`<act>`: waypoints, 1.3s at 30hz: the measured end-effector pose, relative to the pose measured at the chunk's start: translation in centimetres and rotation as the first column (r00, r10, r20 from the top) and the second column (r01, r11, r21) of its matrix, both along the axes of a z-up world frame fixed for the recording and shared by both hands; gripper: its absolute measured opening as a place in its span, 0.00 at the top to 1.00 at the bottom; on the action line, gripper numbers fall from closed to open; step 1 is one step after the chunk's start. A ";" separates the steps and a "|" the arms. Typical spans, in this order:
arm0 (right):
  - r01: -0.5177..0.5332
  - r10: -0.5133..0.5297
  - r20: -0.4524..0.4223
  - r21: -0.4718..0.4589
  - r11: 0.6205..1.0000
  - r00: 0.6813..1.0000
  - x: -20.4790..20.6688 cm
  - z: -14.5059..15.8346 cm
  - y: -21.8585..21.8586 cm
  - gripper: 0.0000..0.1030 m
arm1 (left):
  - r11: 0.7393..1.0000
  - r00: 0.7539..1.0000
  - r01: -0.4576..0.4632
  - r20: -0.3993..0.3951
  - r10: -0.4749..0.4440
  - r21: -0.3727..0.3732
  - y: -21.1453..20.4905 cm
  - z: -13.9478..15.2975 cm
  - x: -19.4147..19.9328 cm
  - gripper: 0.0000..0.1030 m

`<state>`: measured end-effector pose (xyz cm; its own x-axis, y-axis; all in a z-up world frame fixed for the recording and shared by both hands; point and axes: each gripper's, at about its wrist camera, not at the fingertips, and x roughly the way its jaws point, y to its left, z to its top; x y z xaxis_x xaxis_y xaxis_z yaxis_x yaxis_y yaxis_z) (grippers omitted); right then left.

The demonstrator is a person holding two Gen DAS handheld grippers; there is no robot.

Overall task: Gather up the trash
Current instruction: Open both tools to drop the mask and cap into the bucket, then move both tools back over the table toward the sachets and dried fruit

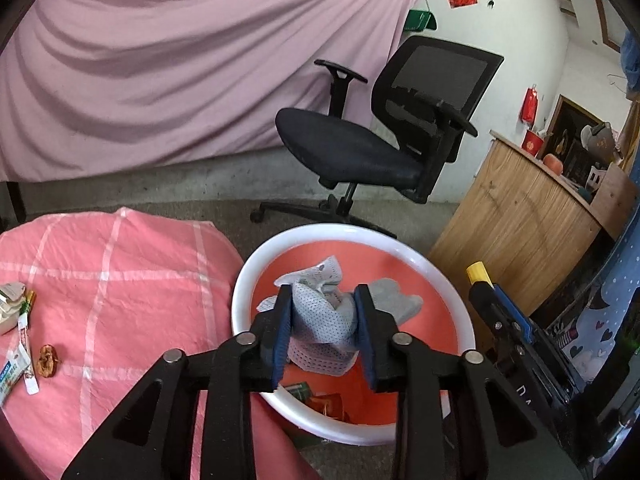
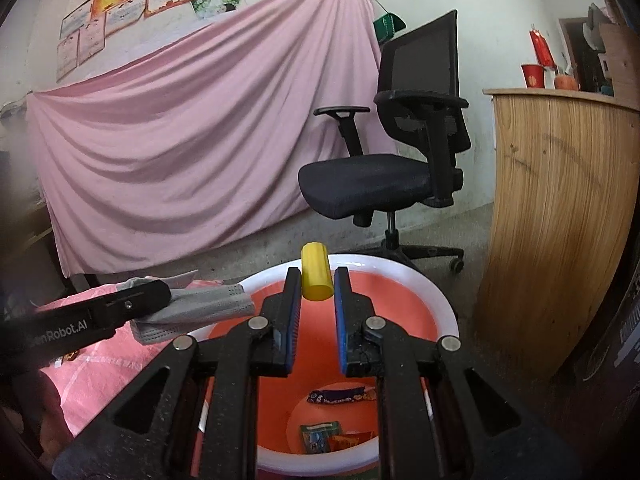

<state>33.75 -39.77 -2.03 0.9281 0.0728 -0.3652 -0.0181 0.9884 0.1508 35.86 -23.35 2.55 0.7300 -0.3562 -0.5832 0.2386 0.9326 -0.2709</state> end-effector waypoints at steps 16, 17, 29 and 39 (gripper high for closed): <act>0.017 -0.017 -0.027 0.012 1.000 0.999 0.4 -0.1 -0.4 0.64 | 1.000 0.997 -0.021 -0.069 0.020 -0.019 0.7 -1.0 0.8 0.58; 0.018 -0.018 -0.029 0.013 1.000 0.999 0.5 -0.1 -0.5 0.64 | 1.000 0.997 -0.023 -0.070 0.022 -0.019 0.7 -1.0 0.8 0.57; 0.025 -0.024 -0.014 0.012 1.000 1.000 0.2 0.0 -0.4 0.52 | 0.996 0.997 -0.077 -0.031 0.076 -0.032 2.7 -0.3 0.1 0.51; -0.011 0.007 0.102 0.039 0.999 0.995 -1.3 2.5 1.1 0.21 | 0.987 0.978 -0.156 0.136 0.158 -0.023 6.7 1.8 -3.9 0.21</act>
